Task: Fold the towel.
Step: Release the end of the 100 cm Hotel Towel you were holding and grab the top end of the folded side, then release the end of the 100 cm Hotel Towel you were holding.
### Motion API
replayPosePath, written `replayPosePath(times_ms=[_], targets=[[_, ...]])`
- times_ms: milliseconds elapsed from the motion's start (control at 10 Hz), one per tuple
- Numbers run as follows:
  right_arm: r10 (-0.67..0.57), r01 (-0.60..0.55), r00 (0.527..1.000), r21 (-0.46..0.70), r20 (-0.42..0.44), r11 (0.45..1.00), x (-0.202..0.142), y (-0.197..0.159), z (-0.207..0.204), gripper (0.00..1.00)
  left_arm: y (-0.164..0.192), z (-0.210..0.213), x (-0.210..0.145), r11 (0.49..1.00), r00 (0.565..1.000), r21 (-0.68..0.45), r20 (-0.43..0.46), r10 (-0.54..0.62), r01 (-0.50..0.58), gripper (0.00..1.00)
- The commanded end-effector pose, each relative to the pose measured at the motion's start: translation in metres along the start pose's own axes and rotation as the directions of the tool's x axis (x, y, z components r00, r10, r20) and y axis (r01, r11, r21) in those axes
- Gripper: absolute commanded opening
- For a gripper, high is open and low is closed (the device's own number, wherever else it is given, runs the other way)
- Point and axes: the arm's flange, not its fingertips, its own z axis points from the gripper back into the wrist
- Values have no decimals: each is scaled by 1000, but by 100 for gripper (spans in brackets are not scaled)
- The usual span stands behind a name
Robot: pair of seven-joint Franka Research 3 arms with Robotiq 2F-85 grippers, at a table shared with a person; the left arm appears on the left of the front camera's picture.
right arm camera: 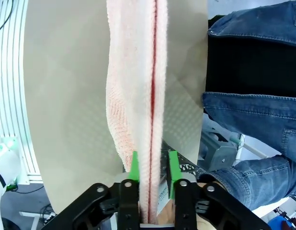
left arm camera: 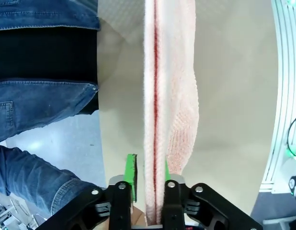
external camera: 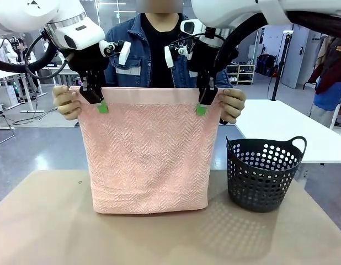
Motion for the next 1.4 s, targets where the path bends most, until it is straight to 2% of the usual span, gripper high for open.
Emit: replayPosePath(times_ms=[0,400,500,1300], targets=[[-31,31,999,16,10,999,1,-3,0,0,0,4,-2,1000,1000,-15,-12,5,-6,0],[-99,96,994,68,36,993,-15,-16,-17,0,-6,-2,-17,998,999,-35,-7,51,-51,0],[-15,15,1000,14,8,1000,-2,-2,-5,0,-1,-1,-1,1000,1000,-12,-6,6,-6,0],[-15,15,1000,14,8,1000,-2,-2,-5,0,-1,-1,-1,1000,1000,-12,-6,6,-6,0]])
